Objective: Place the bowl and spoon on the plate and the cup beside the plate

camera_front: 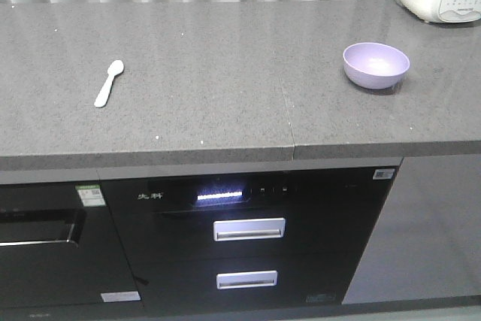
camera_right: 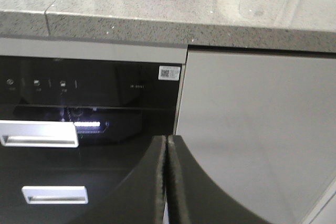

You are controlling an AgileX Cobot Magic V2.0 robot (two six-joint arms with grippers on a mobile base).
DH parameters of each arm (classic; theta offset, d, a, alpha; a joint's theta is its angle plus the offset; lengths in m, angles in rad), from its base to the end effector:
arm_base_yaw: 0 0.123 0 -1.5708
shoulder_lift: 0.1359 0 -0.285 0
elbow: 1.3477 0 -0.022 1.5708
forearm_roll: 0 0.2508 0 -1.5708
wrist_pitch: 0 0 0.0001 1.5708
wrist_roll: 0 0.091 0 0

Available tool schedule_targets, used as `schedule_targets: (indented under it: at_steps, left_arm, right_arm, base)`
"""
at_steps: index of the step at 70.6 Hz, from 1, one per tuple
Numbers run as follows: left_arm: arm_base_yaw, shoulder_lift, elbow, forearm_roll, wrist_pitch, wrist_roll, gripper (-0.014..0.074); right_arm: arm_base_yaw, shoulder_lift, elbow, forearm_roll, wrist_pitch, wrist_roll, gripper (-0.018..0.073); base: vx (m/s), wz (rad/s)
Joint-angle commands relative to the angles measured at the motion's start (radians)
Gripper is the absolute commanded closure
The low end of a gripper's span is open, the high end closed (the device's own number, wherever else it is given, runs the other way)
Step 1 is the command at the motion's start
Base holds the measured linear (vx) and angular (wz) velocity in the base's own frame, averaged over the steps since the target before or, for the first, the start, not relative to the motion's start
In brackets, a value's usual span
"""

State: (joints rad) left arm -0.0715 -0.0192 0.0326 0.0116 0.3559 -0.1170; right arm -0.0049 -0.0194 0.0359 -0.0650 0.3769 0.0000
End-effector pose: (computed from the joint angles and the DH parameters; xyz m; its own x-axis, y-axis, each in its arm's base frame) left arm 0.0527 -0.0034 0.1712 -0.2832 -0.0859 -0.9552 0.0378 0.9942 -0.1006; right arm 0.0523 -0.0024 0.1683 -0.3019 -0.0589 -0.9515 0.0095 0.9979 -0.0648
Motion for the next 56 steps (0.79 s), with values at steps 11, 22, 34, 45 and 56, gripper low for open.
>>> schedule_targets:
  at_steps: [11, 22, 34, 45, 56]
  left_arm:
    - [-0.001, -0.006, -0.027, -0.001, -0.074, -0.002, 0.0603]
    - [-0.001, -0.006, -0.027, -0.001, -0.074, -0.002, 0.0603]
    - [-0.001, -0.006, -0.027, -0.001, -0.074, -0.002, 0.0603]
    - [-0.001, -0.006, -0.027, -0.001, -0.074, -0.002, 0.0603]
    - [-0.001, -0.006, -0.027, -0.001, -0.074, -0.002, 0.0603]
  right_arm:
    - [-0.002, 0.002, -0.001, -0.007, -0.068, -0.011, 0.0562]
    - [-0.002, 0.002, -0.001, -0.007, -0.068, -0.011, 0.0562]
    - [-0.002, 0.002, -0.001, -0.007, -0.068, -0.011, 0.0562]
    - [-0.002, 0.002, -0.001, -0.007, -0.067, -0.011, 0.0562]
    - [-0.002, 0.002, -0.001, -0.007, -0.067, -0.011, 0.0562]
  base:
    - [0.21, -0.01]
    - [0.21, 0.00]
    - [0.20, 0.02]
    - [0.18, 0.05]
    - [0.16, 0.07]
